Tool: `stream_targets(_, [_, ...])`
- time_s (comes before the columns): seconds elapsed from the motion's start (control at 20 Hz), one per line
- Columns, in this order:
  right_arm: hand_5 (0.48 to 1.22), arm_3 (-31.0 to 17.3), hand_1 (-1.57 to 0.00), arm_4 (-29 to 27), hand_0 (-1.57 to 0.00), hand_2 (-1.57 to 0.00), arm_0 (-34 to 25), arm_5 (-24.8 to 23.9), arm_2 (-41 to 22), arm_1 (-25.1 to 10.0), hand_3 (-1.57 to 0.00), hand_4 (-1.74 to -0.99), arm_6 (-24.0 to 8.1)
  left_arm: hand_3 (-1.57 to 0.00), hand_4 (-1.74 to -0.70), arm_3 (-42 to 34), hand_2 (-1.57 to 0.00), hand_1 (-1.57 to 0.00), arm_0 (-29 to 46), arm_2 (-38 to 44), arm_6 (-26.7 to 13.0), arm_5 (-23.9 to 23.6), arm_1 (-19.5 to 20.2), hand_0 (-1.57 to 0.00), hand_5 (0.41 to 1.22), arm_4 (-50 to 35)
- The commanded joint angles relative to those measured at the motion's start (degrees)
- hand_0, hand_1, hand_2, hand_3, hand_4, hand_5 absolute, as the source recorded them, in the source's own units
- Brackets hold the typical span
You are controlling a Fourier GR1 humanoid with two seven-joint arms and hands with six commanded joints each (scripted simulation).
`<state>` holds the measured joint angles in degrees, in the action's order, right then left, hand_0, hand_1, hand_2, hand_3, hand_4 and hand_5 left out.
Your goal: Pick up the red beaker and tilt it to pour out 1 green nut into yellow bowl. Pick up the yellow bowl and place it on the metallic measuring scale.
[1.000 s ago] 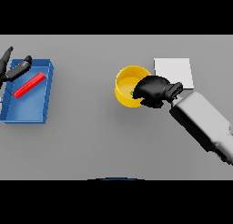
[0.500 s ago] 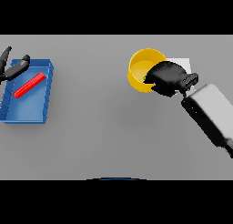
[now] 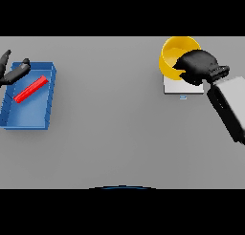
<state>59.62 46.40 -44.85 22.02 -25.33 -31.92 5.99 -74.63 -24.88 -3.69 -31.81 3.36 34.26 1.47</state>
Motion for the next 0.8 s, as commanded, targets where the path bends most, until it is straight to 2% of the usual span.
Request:
stream_targets(0.0, [1.221, -2.15, -1.57, 0.07, -1.57, -1.53, -0.94, -0.54, 0.33, 0.26, -1.16, -1.741, 0.23, 0.00, -0.86, -0.40, 0.00, 0.00, 0.48, 0.04, -0.26, -0.03, 0.25, 0.00, 0.768, 0.05])
stream_targets(0.15, [1.221, -7.49, -1.57, 0.24, -1.57, -1.48, -1.06, -3.25, 0.80, 0.87, -1.21, -1.741, 1.93, 0.00, -0.86, -0.10, 0.00, 0.00, -0.20, -0.32, -0.76, -0.09, 0.13, 0.00, 0.784, 0.48])
stream_targets(0.25, [1.221, -9.88, -1.57, 0.36, -1.57, -1.43, -1.07, -4.63, 0.82, 1.55, -1.29, -1.741, 2.51, 0.00, -0.86, 0.10, 0.00, 0.00, -0.23, -0.92, -1.00, -0.41, -0.54, 0.00, 0.797, 0.94])
stream_targets(0.45, [1.221, -12.71, -1.57, -0.02, -1.57, -1.39, -0.88, -5.29, 1.23, 2.26, -1.37, -1.741, 2.16, 0.00, -0.86, 0.68, 0.00, 0.00, -0.57, -0.76, -0.78, -0.32, -0.33, 0.00, 0.809, 1.07])
stream_targets(0.6, [1.221, -14.74, -1.57, 0.22, -1.57, -1.38, -1.15, -5.94, 0.94, 2.66, -1.40, -1.741, 3.57, 0.00, -0.85, 0.66, 0.00, 0.00, -0.69, -0.77, -1.48, 0.05, -0.14, 0.00, 0.799, 0.94])
stream_targets(0.65, [1.221, -14.97, -1.57, 0.26, -1.57, -1.38, -1.54, -5.56, 0.99, 2.92, -1.42, -1.741, 2.21, 0.00, -0.85, 0.42, 0.00, 0.00, -0.69, -0.82, -1.42, 0.04, -0.23, 0.00, 0.796, 0.87])
stream_targets(0.75, [1.221, -14.97, -1.57, -0.05, -1.57, -1.37, -1.16, -5.30, 0.97, 2.77, -1.45, -1.741, 2.56, 0.00, -0.84, 0.65, 0.00, 0.00, -0.11, -0.99, -1.06, -0.08, -0.18, 0.00, 0.783, 1.26])
